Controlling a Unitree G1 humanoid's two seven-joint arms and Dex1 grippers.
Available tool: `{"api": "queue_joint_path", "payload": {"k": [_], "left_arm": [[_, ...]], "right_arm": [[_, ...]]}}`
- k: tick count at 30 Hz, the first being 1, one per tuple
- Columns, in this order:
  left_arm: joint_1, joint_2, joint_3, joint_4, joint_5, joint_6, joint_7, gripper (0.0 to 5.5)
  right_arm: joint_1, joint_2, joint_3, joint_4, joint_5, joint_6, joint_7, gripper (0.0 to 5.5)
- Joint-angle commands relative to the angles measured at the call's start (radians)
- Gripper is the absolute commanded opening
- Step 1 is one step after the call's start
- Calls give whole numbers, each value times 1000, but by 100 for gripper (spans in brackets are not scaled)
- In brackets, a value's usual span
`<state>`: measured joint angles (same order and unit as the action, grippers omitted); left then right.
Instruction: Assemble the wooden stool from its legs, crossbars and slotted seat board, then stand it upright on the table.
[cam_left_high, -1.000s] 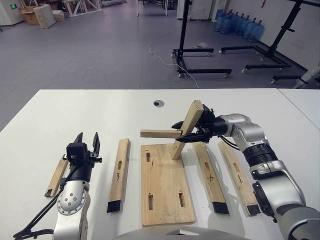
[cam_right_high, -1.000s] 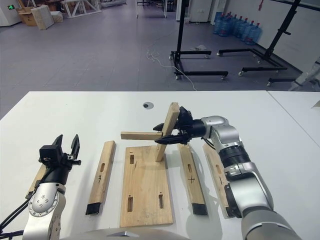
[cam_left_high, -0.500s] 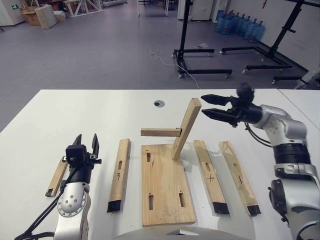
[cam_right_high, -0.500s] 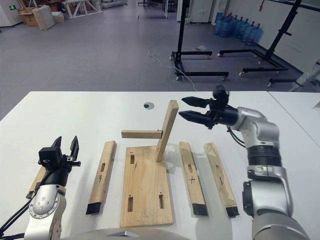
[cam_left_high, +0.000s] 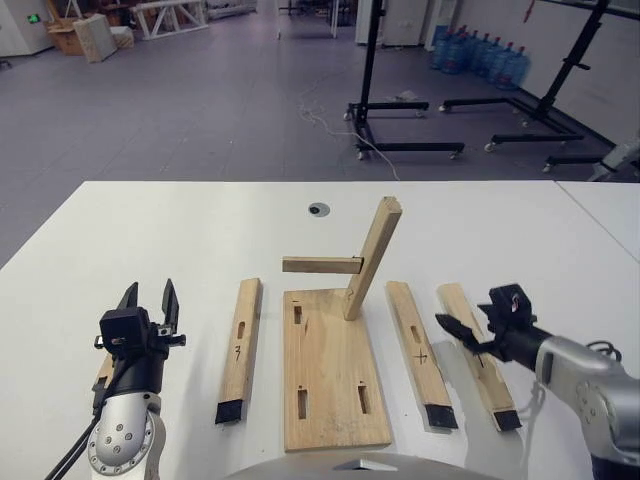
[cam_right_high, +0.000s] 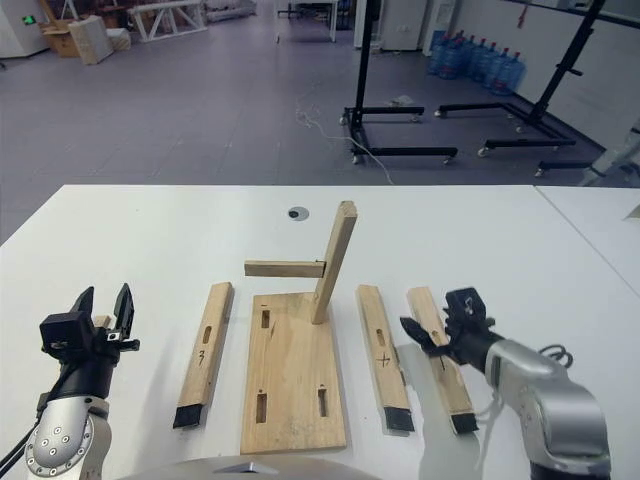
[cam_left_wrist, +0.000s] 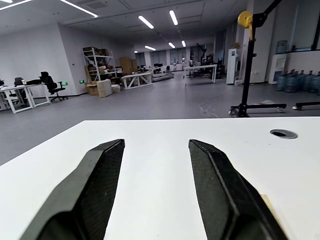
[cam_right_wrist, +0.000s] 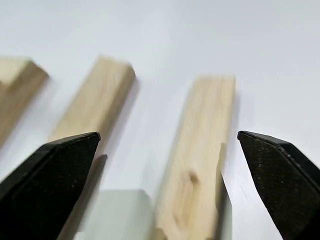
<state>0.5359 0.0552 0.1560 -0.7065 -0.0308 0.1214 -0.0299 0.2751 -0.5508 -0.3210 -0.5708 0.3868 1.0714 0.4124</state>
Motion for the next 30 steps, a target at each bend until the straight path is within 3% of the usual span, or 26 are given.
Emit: {"api": "queue_joint_path", "payload": {"k": [1,3,9,14,22,25,30], "left_arm": [[-24,31,-4,-50,-12,82,-23,234],[-31,42,-6,-63,-14,107,-34,234],[-97,76,15,-54,-31,163,-61,234],[-139,88,2,-13,-12,148,-57,234],[-180,103,0,39,42,95,-39,234],[-202,101,6,74,74,64,-16,234],[-260,80,53,86,-66,67,-55,234]], "right_arm": [[86,-25,32,-85,-35,109,-56,507],[100,-13,55,-64,-28,185,-68,507],[117,44,42,-7,19,372,-66,405],[117,48,30,28,30,398,-57,329],[62,5,94,67,14,239,-27,221],[-39,74,55,118,29,99,-24,203],[-252,156,-38,272,41,-134,-57,202]]}}
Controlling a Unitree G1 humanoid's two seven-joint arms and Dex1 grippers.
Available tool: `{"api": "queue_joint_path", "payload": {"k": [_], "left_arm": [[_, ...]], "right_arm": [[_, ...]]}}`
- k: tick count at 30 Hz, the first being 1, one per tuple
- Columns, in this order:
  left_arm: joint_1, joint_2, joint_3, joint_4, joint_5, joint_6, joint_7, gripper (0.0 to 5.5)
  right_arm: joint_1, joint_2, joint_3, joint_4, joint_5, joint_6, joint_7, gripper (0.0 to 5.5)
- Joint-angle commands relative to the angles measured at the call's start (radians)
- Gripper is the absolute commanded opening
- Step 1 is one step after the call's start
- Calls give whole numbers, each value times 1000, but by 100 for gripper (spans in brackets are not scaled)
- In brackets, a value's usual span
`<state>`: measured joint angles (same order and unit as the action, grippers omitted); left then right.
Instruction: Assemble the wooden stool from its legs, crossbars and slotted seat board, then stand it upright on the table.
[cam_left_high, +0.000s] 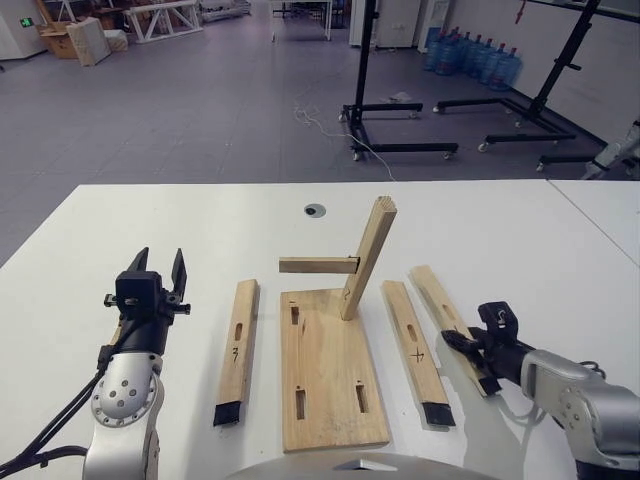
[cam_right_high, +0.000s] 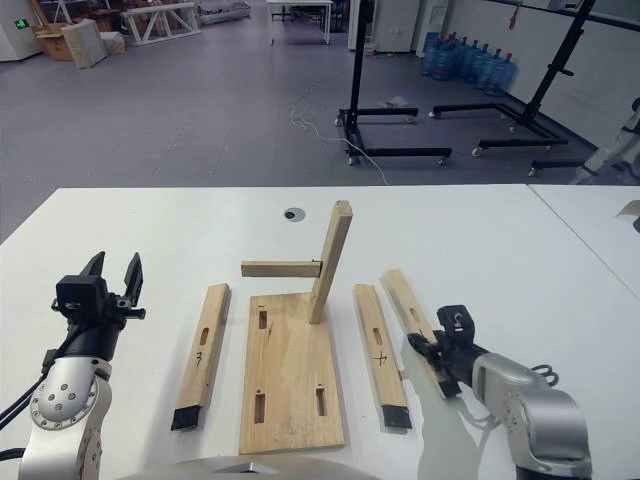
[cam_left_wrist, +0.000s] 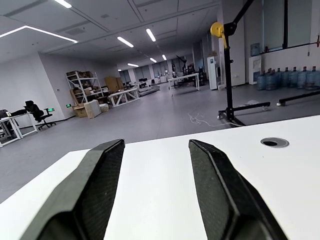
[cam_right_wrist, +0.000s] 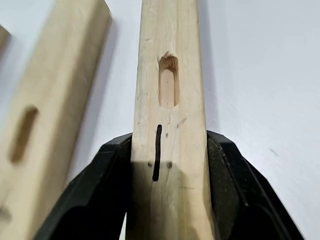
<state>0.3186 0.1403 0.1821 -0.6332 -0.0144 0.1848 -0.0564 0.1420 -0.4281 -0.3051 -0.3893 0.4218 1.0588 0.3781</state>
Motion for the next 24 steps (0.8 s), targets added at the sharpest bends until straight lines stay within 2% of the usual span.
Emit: {"api": "queue_joint_path", "payload": {"k": [1,6,9,12,14,17,22,24], "left_arm": [[-52,-4,33,14,-108,6,-39,234],[-120,-7,109,-15,-321,93,-53,234],[-146,30,97,-46,-485,138,-148,234],[-100,55,120,-101,-868,201,-283,234],[-54,105,114,-127,-1022,246,-371,234],[-17,187,100,-149,-1161,302,-465,284],[-62,312,65,-159,-1351,379,-541,351],[-78,345,57,-160,-1381,391,-569,375]], "right_arm": [[-148,36,-63,118,2,-163,-29,202],[-491,42,-183,307,152,-396,54,202],[-634,24,-173,221,443,-264,212,202],[-679,9,-181,117,968,-67,202,202],[-646,6,-129,36,1085,-38,224,202],[-621,37,9,-46,1071,-25,255,202],[-583,48,240,-79,865,-96,405,202],[-575,67,295,-52,809,-131,448,202]]}}
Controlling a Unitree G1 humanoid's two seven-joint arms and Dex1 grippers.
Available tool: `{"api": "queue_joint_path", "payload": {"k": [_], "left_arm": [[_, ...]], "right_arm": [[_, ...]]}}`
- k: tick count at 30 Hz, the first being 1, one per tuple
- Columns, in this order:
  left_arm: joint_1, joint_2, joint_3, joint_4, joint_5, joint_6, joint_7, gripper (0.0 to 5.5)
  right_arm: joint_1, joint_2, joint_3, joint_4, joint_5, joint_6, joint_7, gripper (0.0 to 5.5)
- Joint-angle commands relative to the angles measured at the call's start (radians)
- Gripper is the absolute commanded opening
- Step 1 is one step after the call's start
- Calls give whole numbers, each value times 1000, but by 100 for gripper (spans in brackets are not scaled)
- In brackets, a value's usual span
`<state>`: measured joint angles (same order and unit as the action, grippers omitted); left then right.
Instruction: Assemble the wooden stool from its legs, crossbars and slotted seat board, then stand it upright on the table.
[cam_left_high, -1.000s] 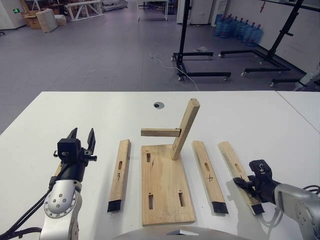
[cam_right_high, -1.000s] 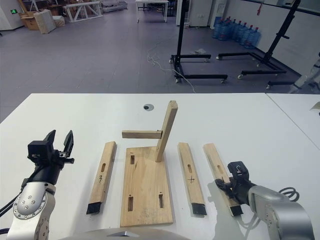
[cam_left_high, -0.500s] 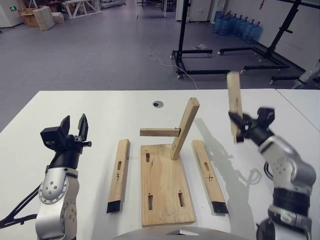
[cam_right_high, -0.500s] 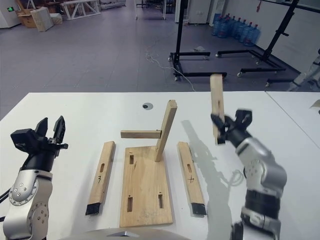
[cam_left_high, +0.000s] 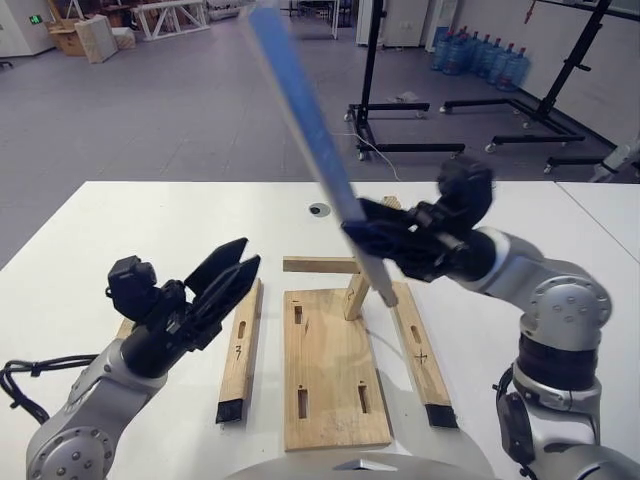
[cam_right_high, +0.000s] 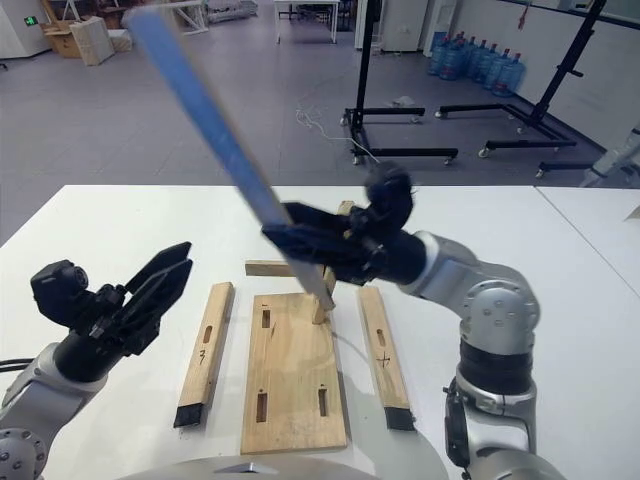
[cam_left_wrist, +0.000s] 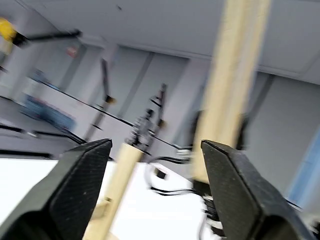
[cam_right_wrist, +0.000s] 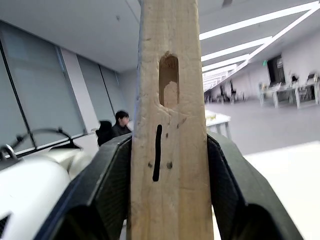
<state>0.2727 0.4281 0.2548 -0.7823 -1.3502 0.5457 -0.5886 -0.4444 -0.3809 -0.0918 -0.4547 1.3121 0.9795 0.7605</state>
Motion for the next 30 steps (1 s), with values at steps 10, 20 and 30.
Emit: {"api": "queue_joint_path", "payload": {"k": [10,20,30], "left_arm": [[-118,105,-66,-3,-36,25,-19,516],[-80,94,-40,2,-71,-20,-90,461],[-41,132,-10,49,-54,-8,-132,318]], "right_arm": [[36,-7,263,89,-285,-142,278,202],[68,-25,298,117,-394,-220,361,202],[76,-34,308,118,-440,-266,398,202]]}}
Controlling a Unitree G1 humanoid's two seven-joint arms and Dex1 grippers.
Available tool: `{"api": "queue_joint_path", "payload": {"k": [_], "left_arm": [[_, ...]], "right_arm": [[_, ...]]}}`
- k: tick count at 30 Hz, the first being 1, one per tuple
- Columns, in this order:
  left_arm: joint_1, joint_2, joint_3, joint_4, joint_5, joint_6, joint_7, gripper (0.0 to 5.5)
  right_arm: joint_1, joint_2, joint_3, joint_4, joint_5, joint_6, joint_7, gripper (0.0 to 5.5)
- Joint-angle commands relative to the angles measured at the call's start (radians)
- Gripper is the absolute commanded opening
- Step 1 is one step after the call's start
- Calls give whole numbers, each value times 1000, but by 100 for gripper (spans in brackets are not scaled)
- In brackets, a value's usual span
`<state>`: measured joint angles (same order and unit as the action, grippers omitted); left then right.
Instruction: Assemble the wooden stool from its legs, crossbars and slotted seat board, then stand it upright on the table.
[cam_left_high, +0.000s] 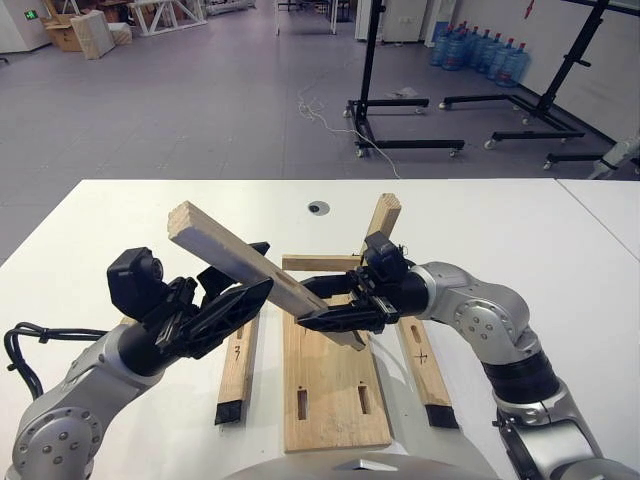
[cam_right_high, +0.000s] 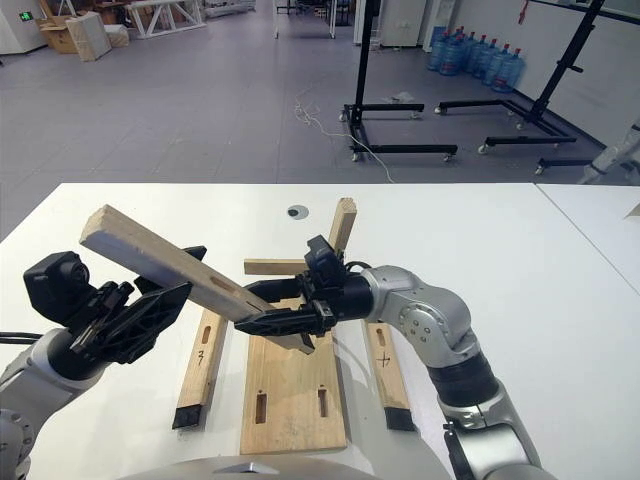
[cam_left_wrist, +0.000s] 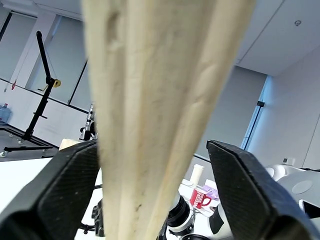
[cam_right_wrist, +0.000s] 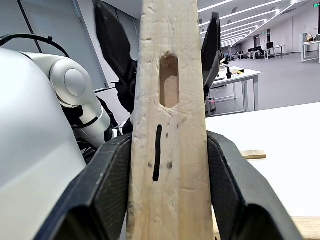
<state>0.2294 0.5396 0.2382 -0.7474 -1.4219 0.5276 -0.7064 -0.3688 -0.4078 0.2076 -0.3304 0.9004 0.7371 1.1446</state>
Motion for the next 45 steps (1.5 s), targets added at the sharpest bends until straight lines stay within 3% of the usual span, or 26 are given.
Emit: {"api": "queue_joint_path", "payload": {"k": [1,6,18,19,27,37,45], "left_arm": [[0,22,4,17,20,10,-18,307],[-9,28,-2,33,43,12,-22,224],[-11,33,12,67,84,-1,-71,216],[-20,35,15,83,90,-1,-80,215],[-171,80,72,350,153,12,-149,203],[-252,32,63,559,424,-127,-231,201],[-392,16,11,692,487,-129,-357,201]], "right_arm": [[0,-8,11,-4,-34,-28,18,202],[2,-3,19,11,-68,-63,33,202],[-3,1,37,44,-184,-110,-38,202],[-8,-6,41,50,-190,-99,-41,238],[-9,-132,78,54,-308,-150,23,367],[-155,-141,-82,54,-258,-167,-1,523],[-375,-149,-240,149,-217,-184,-85,535]]}}
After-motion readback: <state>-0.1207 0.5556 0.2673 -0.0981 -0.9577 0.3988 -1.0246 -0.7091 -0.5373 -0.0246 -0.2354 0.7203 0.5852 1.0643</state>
